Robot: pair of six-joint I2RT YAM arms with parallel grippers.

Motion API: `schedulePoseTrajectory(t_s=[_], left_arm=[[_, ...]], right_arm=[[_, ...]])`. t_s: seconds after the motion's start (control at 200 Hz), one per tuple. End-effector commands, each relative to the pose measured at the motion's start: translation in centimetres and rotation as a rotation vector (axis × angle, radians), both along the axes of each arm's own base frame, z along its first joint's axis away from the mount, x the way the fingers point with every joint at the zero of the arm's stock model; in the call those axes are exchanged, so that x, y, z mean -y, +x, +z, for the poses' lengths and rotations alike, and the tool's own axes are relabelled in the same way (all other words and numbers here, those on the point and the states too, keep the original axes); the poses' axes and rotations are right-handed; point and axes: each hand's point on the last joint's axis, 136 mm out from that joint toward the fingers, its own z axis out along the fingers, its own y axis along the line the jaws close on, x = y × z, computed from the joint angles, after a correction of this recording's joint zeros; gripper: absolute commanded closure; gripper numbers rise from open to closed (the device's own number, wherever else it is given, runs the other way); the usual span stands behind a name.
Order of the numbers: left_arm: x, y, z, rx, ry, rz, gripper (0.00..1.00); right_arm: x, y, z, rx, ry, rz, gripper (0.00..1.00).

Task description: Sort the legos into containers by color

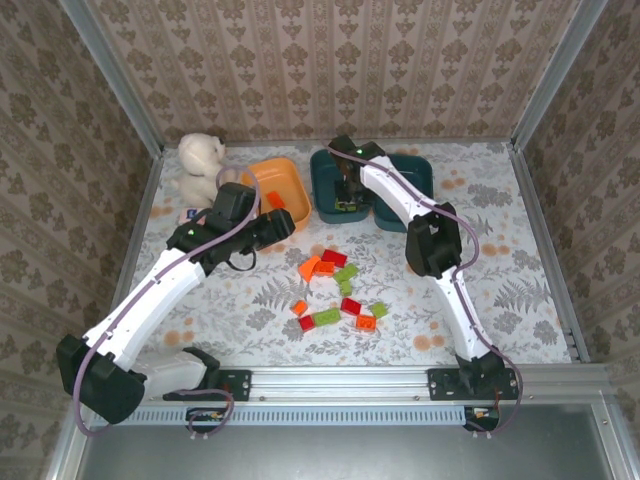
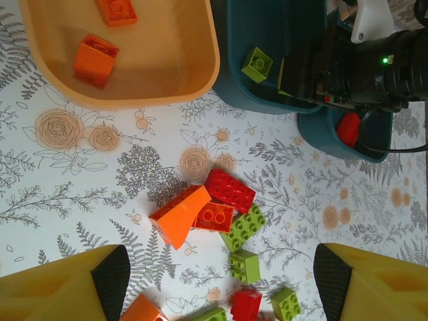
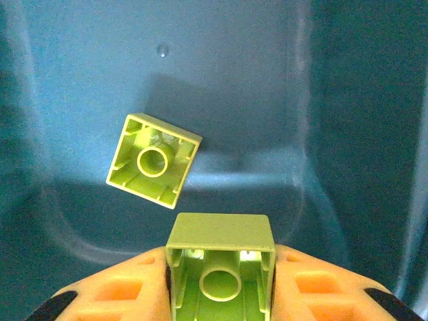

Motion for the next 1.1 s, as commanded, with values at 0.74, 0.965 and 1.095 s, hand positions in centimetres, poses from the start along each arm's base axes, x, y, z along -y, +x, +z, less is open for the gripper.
schedulePoseTrajectory(t_s=[0.74,0.965,1.095], left_arm=[[0.3,-1.1,-0.1,0.002,0.055,-0.095,0.24],[1.5,-1.8,-0.4,-0.003,0.072,-0.220,0.24],[3.1,-2.7,-1.3,-0.023,0.082,-0.321,0.25]], right_arm=[[-3.8,1.0,10.5,0.187,0.230,0.118,0.39],[-2.6,-1.7,20.3,0.376,0.304,0.133,0.40],[-0.8,-5.7,22.2,0.423,0.350,0.124,0.40]])
